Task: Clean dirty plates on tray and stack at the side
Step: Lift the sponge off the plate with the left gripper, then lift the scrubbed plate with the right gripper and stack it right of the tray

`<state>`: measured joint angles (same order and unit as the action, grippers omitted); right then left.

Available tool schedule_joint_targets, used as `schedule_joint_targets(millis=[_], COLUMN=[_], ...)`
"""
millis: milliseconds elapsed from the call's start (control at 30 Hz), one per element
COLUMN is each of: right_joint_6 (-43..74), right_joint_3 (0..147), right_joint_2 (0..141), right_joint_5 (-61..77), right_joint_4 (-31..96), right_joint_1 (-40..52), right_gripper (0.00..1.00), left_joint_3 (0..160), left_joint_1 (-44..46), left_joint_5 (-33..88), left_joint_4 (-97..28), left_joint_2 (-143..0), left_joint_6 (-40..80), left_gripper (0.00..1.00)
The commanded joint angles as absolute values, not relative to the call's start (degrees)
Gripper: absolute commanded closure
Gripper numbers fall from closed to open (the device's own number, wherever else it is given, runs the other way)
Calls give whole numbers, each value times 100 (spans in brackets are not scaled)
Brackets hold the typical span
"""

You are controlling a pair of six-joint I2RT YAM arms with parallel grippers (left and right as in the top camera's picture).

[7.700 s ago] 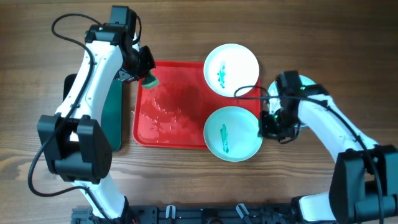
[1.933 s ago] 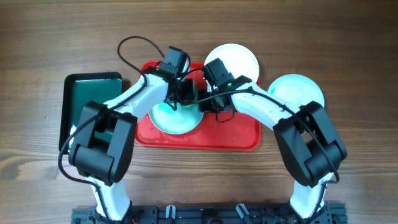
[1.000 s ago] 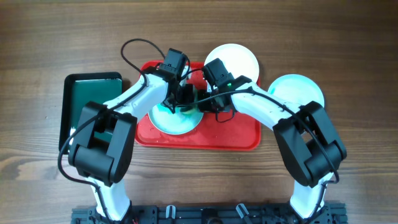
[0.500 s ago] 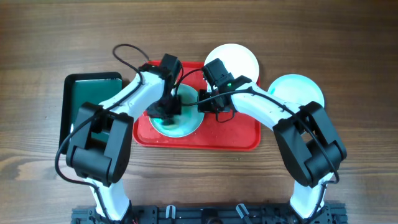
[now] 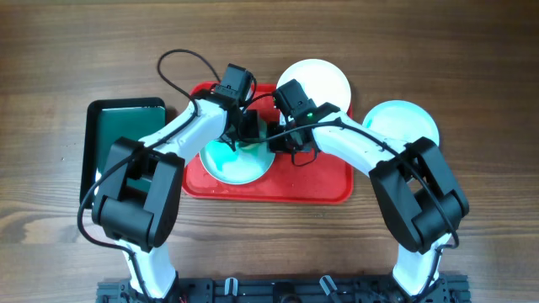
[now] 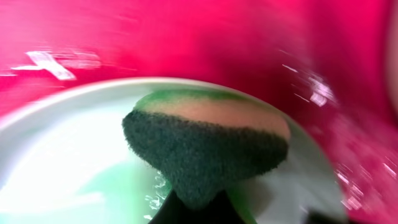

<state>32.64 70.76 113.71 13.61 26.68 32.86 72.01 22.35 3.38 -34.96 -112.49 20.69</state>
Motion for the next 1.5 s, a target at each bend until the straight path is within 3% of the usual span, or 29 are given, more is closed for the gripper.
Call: schedule_joint_targets(millis=[0,267,567,700,967,1467], right_joint_6=[3188,3120,2053,2058,2121,1957], right_joint_3=[7161,7161,7164,7164,7164,7164], right_joint_2=[11465,11467,10495,9371,8624,8624], right_joint_5=[1411,1435,1946,117,-2657,-8615], right_joint_4=[2689,2714,3011,3809,4635,4578], right_joint_1=[3295,3297,3253,3256,3468,6233], right_gripper=[96,96,96,96,96,96], left_joint_3=[7352,10252,10586,10586,10586,10586], left_joint_1=[1811,1286,1282,1212,1210,1210], left_joint_5=[-1555,-701,-386,-322,-176,-130], left_joint_4=[-4071,-7255,-7255,-7129,-7081,-7065], left_joint_2=[-11319,-11314,-11327,-11327,-11327,-11327], left_joint_6=[2749,2241,2233,2296,2298,2296], left_gripper=[96,96,96,96,96,96])
